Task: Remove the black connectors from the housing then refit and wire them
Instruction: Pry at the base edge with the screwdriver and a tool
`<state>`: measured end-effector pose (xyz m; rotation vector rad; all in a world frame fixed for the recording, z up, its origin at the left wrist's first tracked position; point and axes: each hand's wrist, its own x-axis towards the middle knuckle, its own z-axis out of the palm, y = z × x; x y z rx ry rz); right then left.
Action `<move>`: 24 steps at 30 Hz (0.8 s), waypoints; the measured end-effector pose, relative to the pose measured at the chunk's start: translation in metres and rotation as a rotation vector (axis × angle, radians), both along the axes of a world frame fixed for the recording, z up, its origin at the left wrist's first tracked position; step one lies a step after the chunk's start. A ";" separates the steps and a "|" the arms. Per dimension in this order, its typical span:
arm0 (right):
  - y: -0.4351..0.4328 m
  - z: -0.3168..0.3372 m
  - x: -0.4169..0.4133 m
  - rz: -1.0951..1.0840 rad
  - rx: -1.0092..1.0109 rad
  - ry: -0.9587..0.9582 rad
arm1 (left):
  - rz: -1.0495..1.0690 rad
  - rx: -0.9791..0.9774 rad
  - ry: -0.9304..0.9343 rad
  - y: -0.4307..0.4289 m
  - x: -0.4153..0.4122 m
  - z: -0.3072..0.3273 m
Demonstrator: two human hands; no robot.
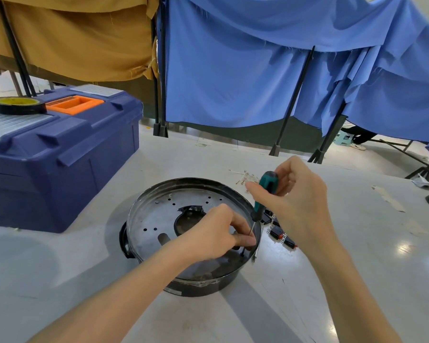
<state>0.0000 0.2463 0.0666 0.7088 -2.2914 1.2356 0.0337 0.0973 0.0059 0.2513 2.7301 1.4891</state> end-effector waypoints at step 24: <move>0.000 -0.003 0.008 -0.110 0.092 -0.022 | 0.001 -0.011 0.008 0.002 0.000 0.000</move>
